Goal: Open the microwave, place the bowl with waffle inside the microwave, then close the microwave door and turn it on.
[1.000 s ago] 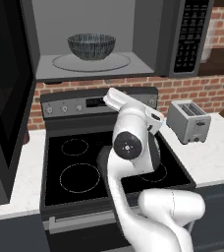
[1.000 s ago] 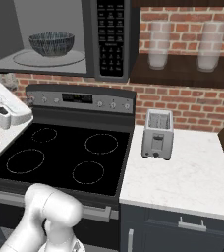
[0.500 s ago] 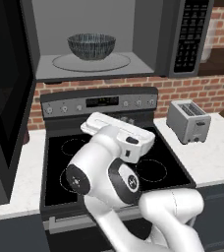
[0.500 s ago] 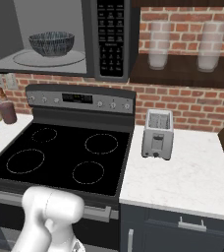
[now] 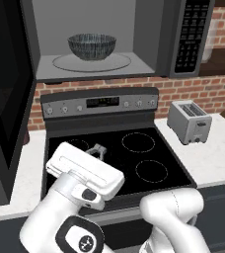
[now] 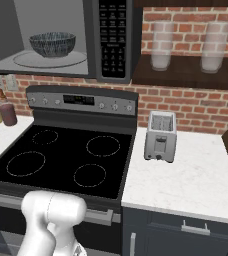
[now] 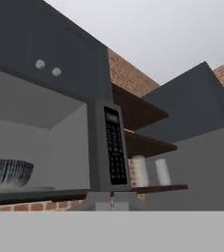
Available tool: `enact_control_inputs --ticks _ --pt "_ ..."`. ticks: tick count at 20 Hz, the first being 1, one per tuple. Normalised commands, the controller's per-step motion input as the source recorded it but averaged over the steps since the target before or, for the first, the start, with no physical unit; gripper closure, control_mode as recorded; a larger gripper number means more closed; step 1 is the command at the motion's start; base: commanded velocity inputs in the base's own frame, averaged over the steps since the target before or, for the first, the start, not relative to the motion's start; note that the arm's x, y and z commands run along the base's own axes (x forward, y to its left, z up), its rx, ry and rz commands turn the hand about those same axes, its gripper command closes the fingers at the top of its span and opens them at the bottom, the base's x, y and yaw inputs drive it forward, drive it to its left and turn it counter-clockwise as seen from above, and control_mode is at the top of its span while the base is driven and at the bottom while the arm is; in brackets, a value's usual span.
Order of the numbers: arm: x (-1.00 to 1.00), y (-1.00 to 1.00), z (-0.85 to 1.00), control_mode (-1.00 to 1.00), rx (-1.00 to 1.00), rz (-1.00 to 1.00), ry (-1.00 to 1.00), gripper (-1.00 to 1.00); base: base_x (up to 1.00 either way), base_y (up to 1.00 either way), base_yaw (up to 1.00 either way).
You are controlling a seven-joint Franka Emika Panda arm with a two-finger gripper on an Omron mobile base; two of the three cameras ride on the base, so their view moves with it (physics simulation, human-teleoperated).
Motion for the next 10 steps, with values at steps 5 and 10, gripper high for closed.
enact_control_inputs --ticks 5,10 --pt "-0.27 0.84 0.00 -1.00 -0.19 -0.06 -0.43 1.00 0.00 0.00 0.00" --pt "-0.14 0.80 0.00 -1.00 -0.15 -0.04 -0.46 1.00 0.00 0.00 0.00"
